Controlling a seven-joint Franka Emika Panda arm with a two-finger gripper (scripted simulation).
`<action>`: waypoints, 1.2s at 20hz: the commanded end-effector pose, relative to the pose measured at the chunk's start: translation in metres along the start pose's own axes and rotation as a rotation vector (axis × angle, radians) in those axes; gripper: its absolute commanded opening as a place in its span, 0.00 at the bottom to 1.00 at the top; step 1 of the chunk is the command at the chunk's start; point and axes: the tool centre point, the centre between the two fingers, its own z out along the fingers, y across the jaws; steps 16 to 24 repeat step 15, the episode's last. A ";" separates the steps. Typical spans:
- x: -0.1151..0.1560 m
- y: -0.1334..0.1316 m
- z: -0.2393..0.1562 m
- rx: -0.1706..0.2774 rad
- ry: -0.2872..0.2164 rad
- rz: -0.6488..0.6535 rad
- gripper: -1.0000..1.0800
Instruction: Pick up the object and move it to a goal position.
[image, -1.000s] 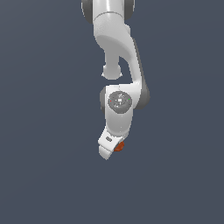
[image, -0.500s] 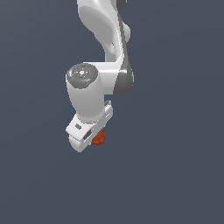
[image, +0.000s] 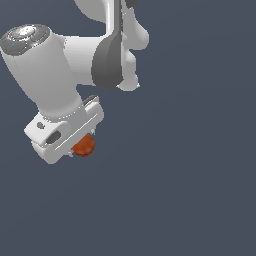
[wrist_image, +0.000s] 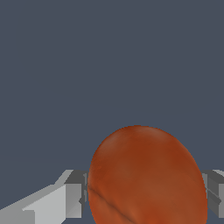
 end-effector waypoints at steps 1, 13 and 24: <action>-0.012 0.010 -0.017 -0.001 0.001 -0.001 0.00; -0.035 0.030 -0.045 -0.002 0.000 -0.001 0.00; -0.035 0.030 -0.045 -0.002 0.000 -0.001 0.00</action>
